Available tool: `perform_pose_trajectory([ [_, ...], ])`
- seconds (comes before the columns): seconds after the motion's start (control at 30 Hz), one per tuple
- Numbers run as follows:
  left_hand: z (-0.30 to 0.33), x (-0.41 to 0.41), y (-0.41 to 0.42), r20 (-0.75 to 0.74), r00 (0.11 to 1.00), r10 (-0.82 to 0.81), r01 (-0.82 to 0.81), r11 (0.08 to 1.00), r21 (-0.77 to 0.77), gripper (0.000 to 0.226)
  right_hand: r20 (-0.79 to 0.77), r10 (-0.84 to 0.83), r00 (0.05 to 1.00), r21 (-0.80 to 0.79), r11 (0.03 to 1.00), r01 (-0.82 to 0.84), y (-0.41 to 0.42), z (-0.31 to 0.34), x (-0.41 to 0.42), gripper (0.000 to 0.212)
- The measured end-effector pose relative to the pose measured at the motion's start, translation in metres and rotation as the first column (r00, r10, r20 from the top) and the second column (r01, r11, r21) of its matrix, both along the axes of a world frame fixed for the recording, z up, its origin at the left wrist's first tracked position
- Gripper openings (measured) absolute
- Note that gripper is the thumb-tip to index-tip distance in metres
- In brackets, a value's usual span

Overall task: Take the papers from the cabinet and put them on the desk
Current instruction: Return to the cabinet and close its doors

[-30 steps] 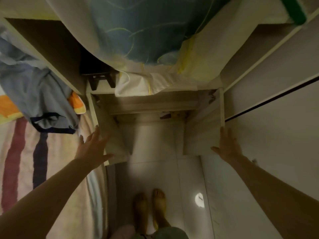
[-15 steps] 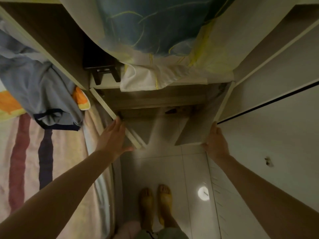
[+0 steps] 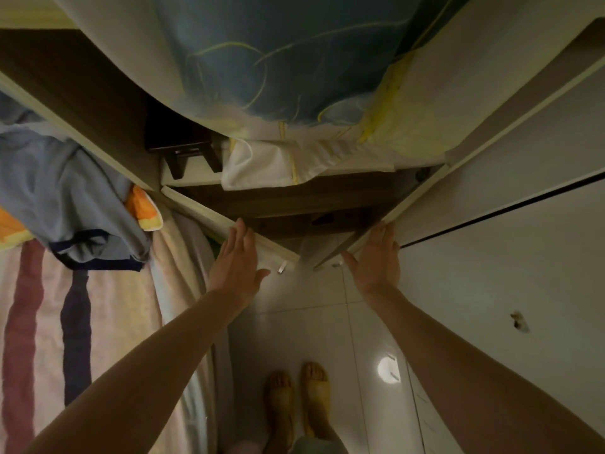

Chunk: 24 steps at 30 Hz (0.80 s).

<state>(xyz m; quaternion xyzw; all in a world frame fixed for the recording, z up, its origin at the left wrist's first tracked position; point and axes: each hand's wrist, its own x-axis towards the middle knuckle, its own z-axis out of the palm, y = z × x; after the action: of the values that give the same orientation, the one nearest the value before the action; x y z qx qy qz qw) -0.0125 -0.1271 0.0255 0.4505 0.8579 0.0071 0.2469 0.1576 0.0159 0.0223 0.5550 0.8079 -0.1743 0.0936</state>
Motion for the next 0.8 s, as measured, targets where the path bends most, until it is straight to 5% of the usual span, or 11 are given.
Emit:
perform_pose_trajectory([
  [0.33,-0.005,-0.004,0.029,-0.142,0.988,-0.059,0.044,0.993,-0.108,0.078,-0.061,-0.075,0.995,-0.033,0.997,0.073,0.016,0.003,-0.049,0.09],
  [0.8,-0.013,-0.035,0.089,-0.199,0.979,-0.046,-0.01,0.961,-0.275,0.09,0.164,0.141,0.976,-0.132,0.984,-0.12,0.075,0.0,-0.075,0.079],
])
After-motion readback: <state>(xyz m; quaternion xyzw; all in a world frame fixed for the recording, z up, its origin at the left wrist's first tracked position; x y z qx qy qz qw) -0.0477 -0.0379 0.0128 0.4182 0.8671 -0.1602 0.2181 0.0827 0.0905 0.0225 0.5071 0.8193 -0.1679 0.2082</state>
